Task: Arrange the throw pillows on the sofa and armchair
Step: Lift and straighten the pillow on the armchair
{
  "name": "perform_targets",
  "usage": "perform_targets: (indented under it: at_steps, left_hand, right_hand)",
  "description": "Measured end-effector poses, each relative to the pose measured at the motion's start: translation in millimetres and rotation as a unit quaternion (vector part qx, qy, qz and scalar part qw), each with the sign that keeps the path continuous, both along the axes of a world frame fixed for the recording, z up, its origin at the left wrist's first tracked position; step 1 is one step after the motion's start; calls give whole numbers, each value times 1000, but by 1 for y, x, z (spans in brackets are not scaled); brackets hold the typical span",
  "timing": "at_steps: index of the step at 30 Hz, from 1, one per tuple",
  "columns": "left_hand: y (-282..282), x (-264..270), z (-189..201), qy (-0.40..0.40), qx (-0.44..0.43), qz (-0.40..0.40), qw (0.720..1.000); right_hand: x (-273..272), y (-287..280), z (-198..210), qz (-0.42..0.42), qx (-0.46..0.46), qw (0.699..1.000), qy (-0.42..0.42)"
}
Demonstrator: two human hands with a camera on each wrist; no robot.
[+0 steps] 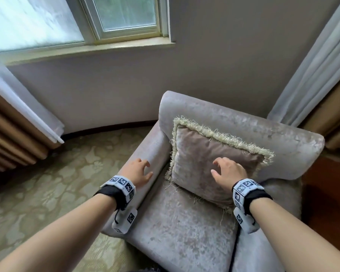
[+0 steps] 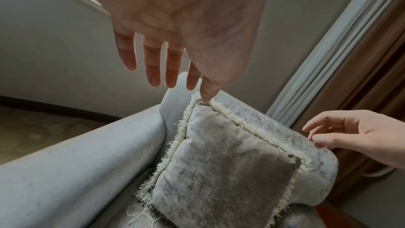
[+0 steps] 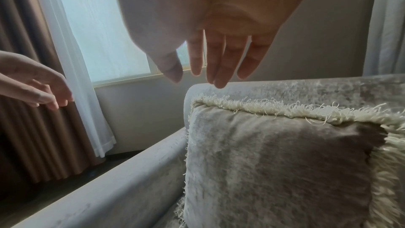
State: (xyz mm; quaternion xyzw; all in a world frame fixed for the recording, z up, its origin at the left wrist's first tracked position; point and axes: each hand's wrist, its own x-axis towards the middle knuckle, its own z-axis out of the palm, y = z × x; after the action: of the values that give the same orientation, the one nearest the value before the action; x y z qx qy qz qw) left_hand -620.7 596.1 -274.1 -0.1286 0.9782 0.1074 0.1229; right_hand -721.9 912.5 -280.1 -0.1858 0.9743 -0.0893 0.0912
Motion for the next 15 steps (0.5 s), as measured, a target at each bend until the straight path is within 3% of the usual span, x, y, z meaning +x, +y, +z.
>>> perform_targets:
  at_steps: [7,15]
  left_hand:
    - [-3,-62,-44,-49,15,-22,998]
    - [5,-157,-137,-102,51,-85,990]
  right_hand:
    - [-62,-2,-36,-16,46,998,-48]
    - [-130,-16,-82,-48,77,995,-32]
